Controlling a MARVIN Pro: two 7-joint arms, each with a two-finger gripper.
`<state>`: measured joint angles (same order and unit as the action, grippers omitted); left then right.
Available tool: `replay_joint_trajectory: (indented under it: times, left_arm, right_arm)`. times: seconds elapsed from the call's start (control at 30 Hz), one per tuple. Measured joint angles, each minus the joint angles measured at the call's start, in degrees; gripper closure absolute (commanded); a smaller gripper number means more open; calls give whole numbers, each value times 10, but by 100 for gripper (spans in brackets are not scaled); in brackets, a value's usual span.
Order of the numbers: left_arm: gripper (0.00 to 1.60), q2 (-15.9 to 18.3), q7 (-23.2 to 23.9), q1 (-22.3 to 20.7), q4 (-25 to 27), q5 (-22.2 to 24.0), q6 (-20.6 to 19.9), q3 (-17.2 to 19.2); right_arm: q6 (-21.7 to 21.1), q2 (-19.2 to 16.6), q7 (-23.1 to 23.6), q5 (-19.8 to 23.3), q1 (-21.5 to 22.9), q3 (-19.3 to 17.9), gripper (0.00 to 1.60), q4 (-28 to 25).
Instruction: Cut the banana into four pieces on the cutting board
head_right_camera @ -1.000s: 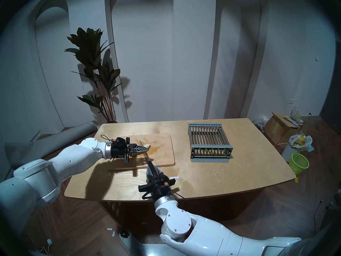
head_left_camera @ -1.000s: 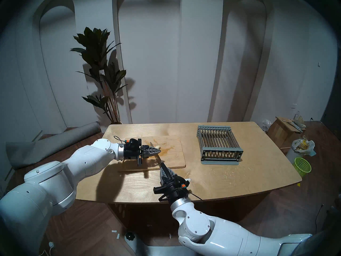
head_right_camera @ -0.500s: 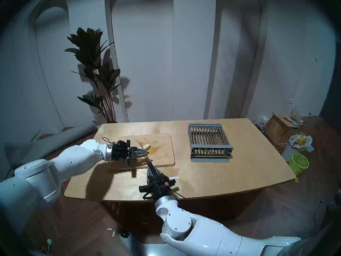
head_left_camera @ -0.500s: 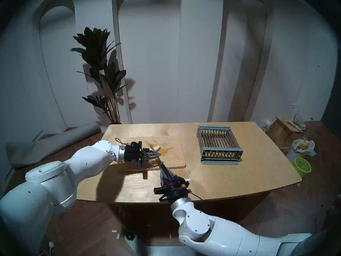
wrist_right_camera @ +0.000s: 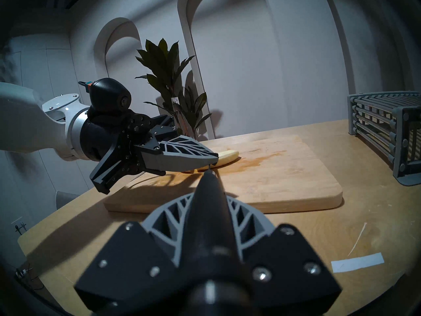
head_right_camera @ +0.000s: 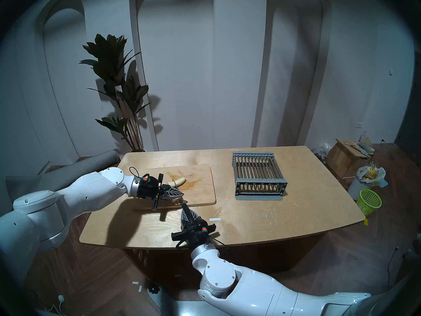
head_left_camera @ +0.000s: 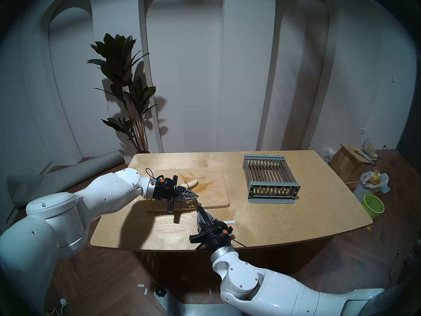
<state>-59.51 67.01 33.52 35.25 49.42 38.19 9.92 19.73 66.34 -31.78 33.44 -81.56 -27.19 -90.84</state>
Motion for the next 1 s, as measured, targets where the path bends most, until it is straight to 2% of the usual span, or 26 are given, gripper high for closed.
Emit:
replay_joint_trajectory:
  times: [0.17,0.37,0.53,0.63,0.73,1.0]
  left_arm:
    - [160,7,13,1,8,35,-17,8]
    - [160,13,36,5,12,102,-51,43]
    - [160,14,48,6,11,143,-74,65]
    - [160,13,55,10,2,171,-88,81]
    - [160,11,62,11,-7,183,-96,87]
    - [160,2,80,13,-24,198,-101,97]
  right_arm:
    - [0,2,1,0,5,-3,160,-1]
    - [1,4,2,5,9,-9,160,-6]
    - [1,5,5,45,7,-22,160,-17]
    - [1,5,13,99,3,-37,160,-29]
    - [0,3,22,128,3,-42,160,-38]
    - [-6,-5,37,146,8,-42,160,-56]
